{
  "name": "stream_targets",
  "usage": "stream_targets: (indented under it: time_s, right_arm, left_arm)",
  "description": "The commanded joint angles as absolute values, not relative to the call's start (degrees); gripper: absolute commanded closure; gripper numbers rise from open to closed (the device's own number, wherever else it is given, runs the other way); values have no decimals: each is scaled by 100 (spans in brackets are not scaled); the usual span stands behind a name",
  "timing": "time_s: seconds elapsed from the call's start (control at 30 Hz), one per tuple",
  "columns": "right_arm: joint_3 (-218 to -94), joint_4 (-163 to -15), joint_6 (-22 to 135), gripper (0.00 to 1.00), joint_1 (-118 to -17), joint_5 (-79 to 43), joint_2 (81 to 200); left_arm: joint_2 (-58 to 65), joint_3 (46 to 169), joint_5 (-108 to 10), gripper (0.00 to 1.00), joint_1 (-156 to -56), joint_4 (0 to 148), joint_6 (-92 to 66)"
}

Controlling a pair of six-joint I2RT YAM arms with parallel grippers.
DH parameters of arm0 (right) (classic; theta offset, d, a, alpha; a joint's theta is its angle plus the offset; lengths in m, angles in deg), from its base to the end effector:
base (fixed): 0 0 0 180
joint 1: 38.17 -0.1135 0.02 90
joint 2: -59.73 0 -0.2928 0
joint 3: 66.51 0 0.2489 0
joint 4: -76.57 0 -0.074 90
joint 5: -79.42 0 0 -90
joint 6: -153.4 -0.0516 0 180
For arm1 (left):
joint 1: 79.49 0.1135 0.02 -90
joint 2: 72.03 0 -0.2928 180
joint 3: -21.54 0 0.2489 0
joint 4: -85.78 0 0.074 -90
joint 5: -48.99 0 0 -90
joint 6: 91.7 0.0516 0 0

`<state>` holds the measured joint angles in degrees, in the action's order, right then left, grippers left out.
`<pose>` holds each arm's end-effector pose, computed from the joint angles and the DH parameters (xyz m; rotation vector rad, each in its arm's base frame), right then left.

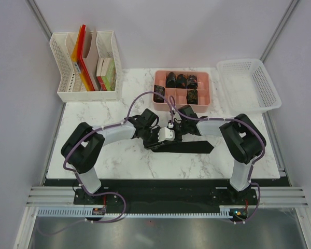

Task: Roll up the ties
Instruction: Roll the tie at the center of the board.

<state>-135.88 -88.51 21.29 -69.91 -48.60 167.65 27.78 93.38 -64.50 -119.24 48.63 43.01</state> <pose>0.3005 0.2232 0.1449 -0.0625 2.7494 1.2944 0.2488 -0.2337 0.1752 1.8677 1.8771 -0.5242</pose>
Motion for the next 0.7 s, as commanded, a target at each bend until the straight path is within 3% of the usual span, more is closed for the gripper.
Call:
stream_targets:
  time_s: [0.0,0.17,0.47,0.67]
  right_arm:
    - [-13618,-8247,2033,100,-6998,-4890,16265]
    - [-13329,-8008,2121,100,-6998,-4714,16485]
    - [-13687,-7964,2762,100,-6998,-4213,17407]
    - [-13969,-8385,2964,100,-6937,-3888,17917]
  left_arm:
    - [2685,9157,-6202,70,-11939,4898,4154]
    - [2684,9147,-6228,70,-11939,4854,4189]
    - [2667,9279,-6369,56,-11939,4635,4242]
    - [2816,9437,-6299,55,-11834,4582,4242]
